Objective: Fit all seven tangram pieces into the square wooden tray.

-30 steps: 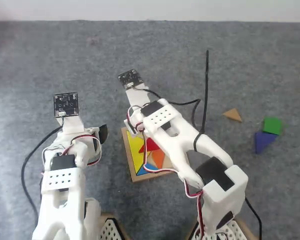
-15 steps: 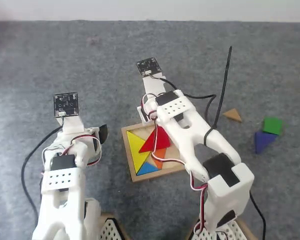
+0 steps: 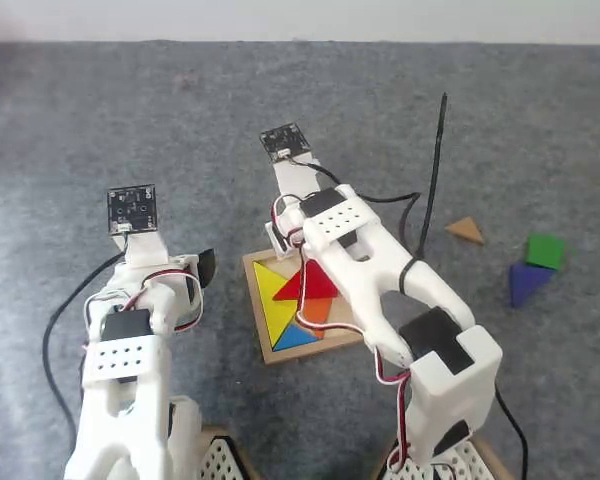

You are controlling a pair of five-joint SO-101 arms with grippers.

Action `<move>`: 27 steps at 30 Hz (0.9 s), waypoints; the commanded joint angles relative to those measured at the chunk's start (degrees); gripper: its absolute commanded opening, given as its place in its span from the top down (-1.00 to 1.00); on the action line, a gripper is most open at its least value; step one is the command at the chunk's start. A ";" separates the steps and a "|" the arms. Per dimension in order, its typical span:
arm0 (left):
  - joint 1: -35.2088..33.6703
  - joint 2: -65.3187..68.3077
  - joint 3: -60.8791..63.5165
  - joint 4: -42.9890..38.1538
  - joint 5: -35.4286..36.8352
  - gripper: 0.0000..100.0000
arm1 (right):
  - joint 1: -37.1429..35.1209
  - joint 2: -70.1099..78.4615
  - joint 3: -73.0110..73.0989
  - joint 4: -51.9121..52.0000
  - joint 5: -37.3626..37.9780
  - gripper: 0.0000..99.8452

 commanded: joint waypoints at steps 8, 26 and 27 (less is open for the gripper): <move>-0.35 -0.62 -0.22 -1.05 -0.53 0.46 | 6.02 -0.75 -2.55 5.85 0.62 0.72; -0.35 -0.70 -0.22 -1.14 -0.53 0.46 | 1.89 -24.40 10.46 9.54 -3.69 0.72; -0.35 -0.70 -0.22 -1.14 -0.53 0.46 | 0.66 -25.10 12.66 9.01 -3.69 0.72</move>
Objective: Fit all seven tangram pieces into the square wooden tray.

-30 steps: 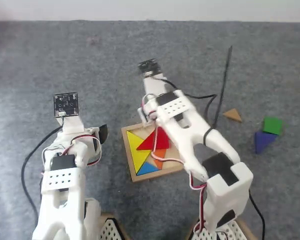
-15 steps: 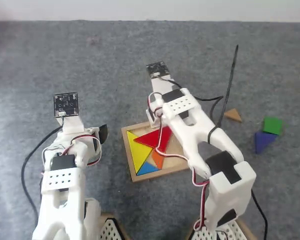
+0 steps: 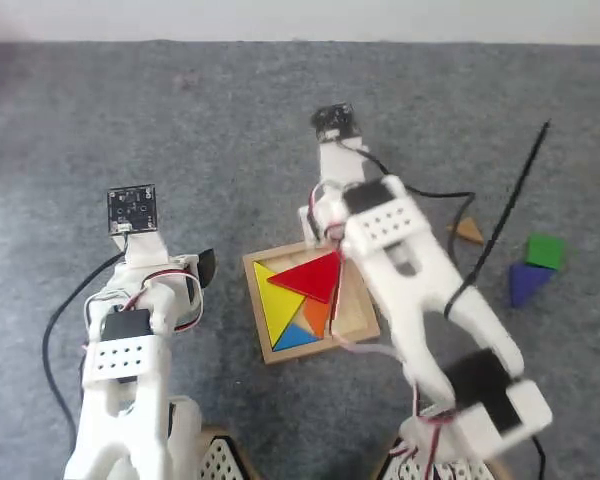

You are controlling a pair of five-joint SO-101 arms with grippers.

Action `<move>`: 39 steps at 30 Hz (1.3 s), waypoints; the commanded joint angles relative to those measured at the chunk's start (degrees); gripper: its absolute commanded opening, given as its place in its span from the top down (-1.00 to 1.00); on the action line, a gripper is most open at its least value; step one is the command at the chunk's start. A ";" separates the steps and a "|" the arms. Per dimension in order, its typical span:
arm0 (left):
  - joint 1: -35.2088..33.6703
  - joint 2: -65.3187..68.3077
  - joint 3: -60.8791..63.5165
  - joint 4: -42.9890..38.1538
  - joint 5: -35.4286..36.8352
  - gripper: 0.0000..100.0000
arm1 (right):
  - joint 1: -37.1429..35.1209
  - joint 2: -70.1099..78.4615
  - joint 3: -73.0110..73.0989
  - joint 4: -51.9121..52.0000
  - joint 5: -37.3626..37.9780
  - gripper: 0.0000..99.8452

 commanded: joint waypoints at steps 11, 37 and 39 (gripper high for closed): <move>-0.35 -0.44 -0.22 -1.05 -0.53 0.46 | -5.85 -0.04 9.41 -4.70 -0.18 0.72; -0.35 -0.70 -0.22 -1.05 -0.53 0.46 | -5.58 16.13 -6.24 -4.70 -0.97 0.72; -0.35 -0.62 -0.22 -1.05 -0.53 0.46 | -6.73 16.31 -7.47 -4.53 -2.81 0.72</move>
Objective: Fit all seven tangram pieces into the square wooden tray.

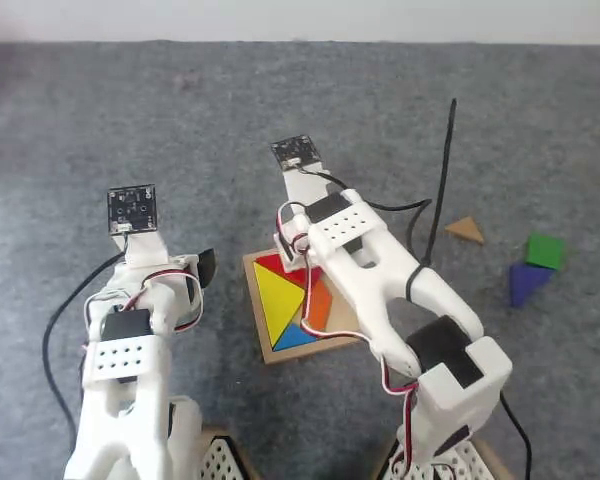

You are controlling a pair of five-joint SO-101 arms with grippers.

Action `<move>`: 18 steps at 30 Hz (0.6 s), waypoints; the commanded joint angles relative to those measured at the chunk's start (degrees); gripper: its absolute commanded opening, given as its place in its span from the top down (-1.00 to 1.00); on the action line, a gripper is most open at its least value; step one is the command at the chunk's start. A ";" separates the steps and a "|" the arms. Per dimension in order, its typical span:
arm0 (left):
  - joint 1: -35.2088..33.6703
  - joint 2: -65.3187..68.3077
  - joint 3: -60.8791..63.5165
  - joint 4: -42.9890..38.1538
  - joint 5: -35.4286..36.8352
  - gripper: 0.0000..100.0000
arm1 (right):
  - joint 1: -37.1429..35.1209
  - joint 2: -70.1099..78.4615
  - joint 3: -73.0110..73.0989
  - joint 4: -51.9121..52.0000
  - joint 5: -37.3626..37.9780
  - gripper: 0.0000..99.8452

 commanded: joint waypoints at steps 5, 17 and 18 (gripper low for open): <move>-0.35 -0.53 -0.22 -1.05 -0.53 0.46 | -4.35 0.48 -4.40 0.04 -3.08 0.72; -0.35 -0.70 -0.22 -1.05 -0.53 0.46 | -0.75 -7.43 -4.40 9.63 -5.63 0.72; -0.35 -0.70 -0.22 -1.05 -0.53 0.46 | -0.48 -9.98 -3.69 10.68 -5.63 0.72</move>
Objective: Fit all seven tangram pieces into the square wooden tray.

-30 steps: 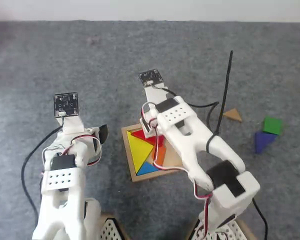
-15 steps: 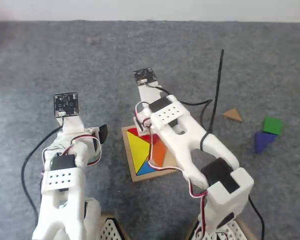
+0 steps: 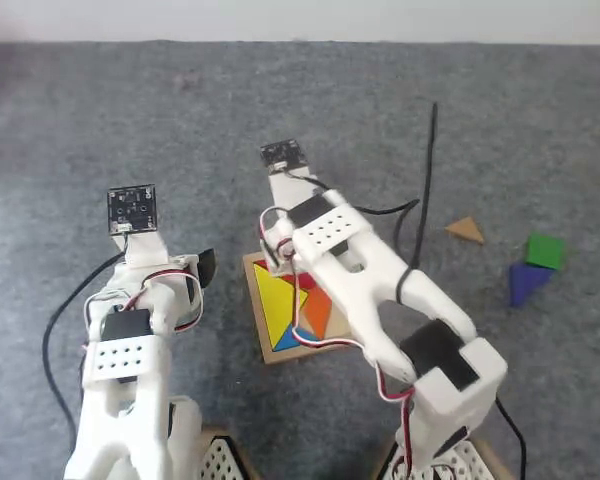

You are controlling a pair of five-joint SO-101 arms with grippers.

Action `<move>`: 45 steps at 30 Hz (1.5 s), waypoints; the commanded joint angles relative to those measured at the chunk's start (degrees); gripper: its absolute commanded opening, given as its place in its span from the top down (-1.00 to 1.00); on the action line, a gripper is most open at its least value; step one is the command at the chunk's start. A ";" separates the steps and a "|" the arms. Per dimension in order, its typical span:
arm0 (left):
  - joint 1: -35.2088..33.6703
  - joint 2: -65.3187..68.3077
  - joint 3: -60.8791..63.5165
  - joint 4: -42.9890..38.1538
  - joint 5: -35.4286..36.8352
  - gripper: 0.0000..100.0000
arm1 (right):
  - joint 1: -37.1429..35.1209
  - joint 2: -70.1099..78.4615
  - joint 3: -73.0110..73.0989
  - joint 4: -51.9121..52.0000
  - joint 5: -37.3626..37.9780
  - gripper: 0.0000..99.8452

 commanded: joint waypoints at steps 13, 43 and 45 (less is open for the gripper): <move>-0.35 -0.70 -0.31 -0.97 -0.53 0.46 | -0.48 -22.02 23.21 -4.88 1.76 0.72; -0.35 -0.70 -0.22 -0.97 -0.53 0.46 | 1.19 -11.03 19.69 3.74 7.38 0.72; -0.35 -0.70 -0.22 -0.97 -0.53 0.46 | 2.77 -11.03 19.69 4.44 7.38 0.72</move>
